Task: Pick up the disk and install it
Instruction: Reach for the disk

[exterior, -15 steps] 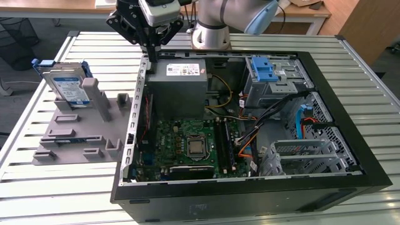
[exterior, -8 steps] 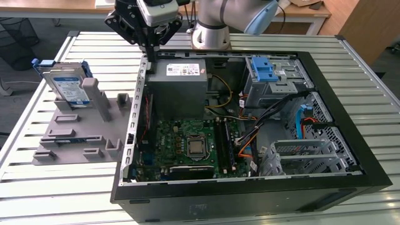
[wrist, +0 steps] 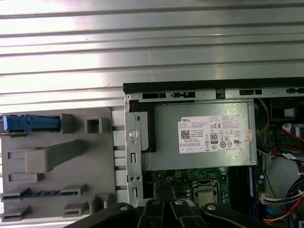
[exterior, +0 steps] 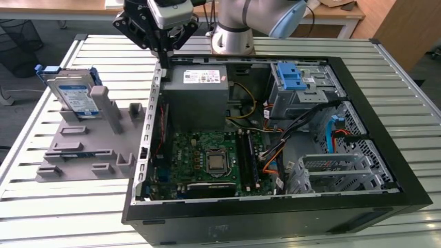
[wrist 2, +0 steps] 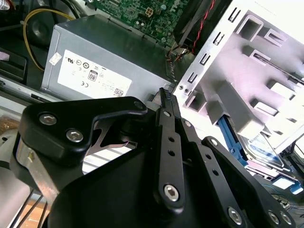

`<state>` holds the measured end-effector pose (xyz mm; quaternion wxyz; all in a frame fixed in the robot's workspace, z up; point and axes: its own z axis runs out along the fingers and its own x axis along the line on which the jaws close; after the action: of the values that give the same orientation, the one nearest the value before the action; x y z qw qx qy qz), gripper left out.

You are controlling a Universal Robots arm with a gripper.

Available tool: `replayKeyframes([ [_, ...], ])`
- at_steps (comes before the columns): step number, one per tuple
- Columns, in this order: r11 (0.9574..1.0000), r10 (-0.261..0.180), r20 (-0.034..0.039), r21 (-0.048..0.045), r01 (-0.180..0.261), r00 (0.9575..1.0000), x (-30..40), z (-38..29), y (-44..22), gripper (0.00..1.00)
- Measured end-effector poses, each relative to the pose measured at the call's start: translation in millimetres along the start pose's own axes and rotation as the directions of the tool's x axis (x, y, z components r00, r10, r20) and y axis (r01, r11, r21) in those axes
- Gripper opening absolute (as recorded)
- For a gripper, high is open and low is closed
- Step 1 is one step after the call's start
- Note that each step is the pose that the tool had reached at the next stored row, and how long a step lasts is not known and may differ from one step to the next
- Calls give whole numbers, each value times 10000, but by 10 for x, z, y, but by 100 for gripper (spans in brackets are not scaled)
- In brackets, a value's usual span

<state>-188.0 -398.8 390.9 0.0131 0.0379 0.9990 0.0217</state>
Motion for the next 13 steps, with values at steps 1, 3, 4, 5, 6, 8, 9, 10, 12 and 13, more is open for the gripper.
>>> replayKeyframes([
  [1,10000,0,0,0,0,10000,5,0,-1,11],
  [3,10000,0,0,0,0,10000,12,0,-1,11],
  [4,10000,-1,0,1,1,10000,15,0,-1,11],
  [5,10000,0,0,0,0,10000,18,0,-1,11],
  [6,10000,0,0,0,0,10000,22,0,-2,11],
  [8,10000,0,0,1,0,10000,30,-1,-2,11],
  [9,10000,0,0,0,0,10000,35,-1,-3,11],
  [10,10000,0,0,0,0,10000,39,0,-3,11],
  [12,10000,0,0,0,0,10000,50,-1,-4,11],
  [13,10000,0,0,0,0,10000,55,-1,-4,11],
])
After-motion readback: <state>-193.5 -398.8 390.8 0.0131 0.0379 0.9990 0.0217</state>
